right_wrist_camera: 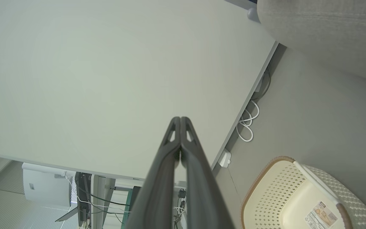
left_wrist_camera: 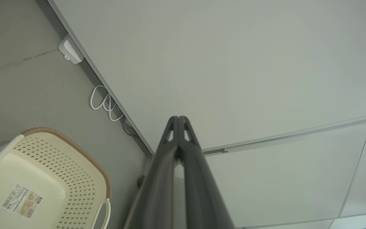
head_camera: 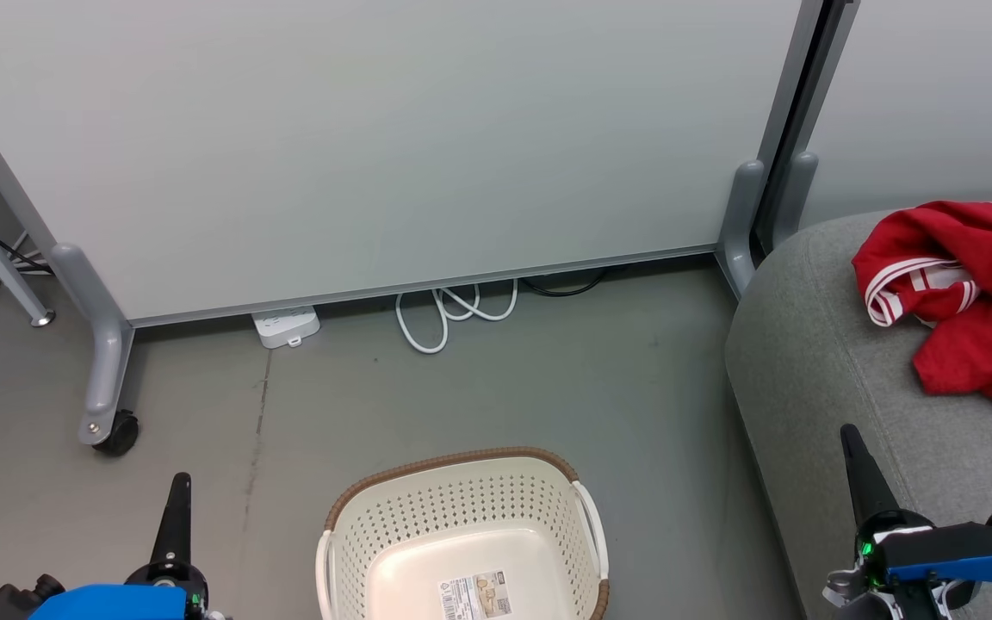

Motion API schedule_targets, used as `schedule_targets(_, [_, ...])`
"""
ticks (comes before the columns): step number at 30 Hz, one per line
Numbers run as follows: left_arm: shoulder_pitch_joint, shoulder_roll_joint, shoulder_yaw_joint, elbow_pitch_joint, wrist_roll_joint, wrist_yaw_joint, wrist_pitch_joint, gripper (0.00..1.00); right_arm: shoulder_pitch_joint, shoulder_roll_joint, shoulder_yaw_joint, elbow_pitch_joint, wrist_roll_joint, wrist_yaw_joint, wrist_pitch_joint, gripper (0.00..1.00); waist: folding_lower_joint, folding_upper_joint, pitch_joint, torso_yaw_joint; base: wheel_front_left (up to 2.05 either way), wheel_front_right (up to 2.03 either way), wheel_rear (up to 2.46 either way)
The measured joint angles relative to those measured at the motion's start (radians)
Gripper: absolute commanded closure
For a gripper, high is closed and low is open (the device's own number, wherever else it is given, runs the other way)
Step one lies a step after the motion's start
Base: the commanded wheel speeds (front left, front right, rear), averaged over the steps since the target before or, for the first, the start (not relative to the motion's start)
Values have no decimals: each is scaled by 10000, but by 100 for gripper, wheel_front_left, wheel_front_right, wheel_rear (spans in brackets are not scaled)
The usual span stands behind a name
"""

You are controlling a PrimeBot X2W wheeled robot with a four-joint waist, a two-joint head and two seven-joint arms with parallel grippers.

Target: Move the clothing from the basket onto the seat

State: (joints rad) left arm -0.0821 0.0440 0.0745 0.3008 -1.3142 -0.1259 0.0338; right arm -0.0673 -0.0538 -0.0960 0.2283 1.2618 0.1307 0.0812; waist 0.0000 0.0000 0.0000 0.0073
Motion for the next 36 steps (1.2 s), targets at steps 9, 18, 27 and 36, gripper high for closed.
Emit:
schedule_targets(9, [-36, 6, 115, -134, -706, 0, 178, 100, -122, 4, -42, 42, 823, 0, 81, 100, 0, 0, 6, -15, 0, 0, 0])
schedule_targets(18, [-110, 12, 178, -245, -1373, -2, 370, 100, -159, 8, -79, 86, 1601, 0, 155, 100, 1, 0, 13, -31, 0, 0, 0])
schedule_targets(27, [-151, 19, 242, -374, -1988, -4, 541, 100, -270, 12, -107, 113, 2328, 0, 213, 100, 0, 0, 20, -46, 0, 0, 0])
schedule_targets(36, [-181, 27, 326, -468, -2562, -15, 706, 100, -328, 15, -146, 148, 3016, 0, 259, 100, 0, 0, 26, -62, 0, 0, 0])
